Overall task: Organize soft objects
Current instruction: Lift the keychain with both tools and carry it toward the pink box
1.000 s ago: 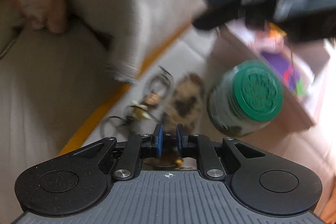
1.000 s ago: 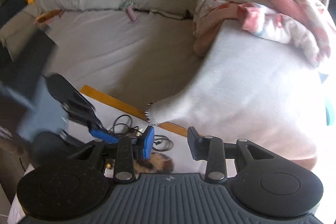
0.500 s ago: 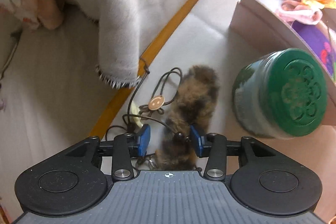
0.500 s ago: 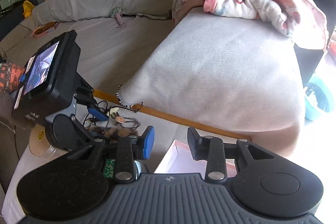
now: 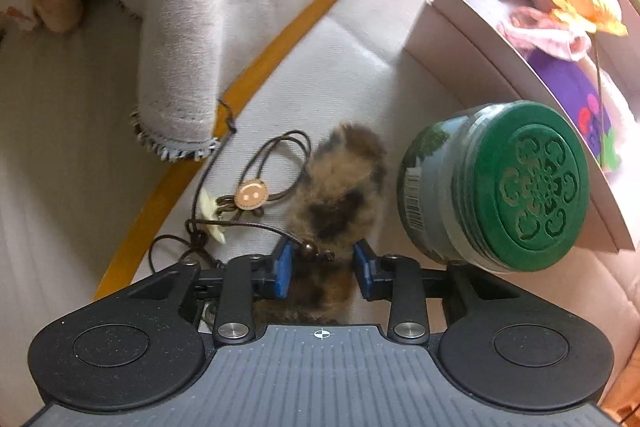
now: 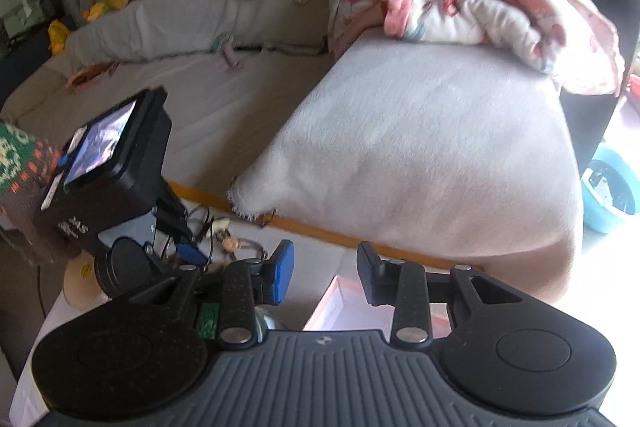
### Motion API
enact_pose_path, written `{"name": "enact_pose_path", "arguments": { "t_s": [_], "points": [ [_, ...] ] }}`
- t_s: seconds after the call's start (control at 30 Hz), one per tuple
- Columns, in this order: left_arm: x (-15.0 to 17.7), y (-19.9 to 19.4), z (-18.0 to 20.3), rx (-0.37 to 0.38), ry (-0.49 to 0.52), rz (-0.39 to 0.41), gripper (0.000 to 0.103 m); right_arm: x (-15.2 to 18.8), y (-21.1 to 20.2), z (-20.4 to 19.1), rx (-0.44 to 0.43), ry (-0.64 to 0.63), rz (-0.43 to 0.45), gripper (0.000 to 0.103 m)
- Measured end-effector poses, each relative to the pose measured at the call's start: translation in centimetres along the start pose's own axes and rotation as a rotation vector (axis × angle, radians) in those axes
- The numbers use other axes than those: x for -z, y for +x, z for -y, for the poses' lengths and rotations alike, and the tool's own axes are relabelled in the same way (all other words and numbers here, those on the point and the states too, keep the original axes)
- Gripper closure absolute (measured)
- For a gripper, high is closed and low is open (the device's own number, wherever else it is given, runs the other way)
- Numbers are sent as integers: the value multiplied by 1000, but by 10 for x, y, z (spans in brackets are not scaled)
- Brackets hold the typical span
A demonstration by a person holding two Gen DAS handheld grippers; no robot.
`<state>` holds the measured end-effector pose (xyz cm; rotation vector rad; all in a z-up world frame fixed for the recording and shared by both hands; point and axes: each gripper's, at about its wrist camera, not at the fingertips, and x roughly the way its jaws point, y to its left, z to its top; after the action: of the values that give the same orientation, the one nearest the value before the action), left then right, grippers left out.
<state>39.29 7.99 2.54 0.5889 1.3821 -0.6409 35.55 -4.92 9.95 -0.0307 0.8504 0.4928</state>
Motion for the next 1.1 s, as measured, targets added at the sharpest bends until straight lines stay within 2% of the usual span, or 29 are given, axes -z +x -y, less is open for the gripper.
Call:
{"name": "enact_pose_path", "arguments": {
  "t_s": [0.07,0.1,0.2,0.27,0.37,0.5,0.63,0.7,0.8,0.97,1.1],
  "points": [
    [7,-7,-9,-3,-30,38,82,-2,-4,0,13,7,11,68],
    [15,-15,-13,4,-47,84,82,-4,-5,-2,13,0,11,68],
    [48,-50,-35,53,-181,278,83,-12,-8,-12,14,-15,13,68],
    [77,-74,-48,57,-274,403,83,-19,-4,-22,-12,-2,-14,68],
    [126,-99,-66,53,-403,559,84,-33,11,-40,-61,32,-71,68],
    [194,-116,-80,32,-570,736,84,-44,46,-70,-86,35,-174,68],
    [240,-117,-83,40,-669,880,84,-47,99,-106,-49,-20,-291,68],
    [254,-116,-83,58,-699,923,84,-45,123,-121,-15,-63,-333,68],
    [272,-105,-92,91,-722,941,84,-43,155,-132,51,-101,-389,68],
    [282,-92,-87,110,-737,945,84,-40,182,-142,9,-98,-450,68],
    [280,-83,-84,113,-744,936,84,-36,189,-148,23,-142,-456,68]
  ]
}}
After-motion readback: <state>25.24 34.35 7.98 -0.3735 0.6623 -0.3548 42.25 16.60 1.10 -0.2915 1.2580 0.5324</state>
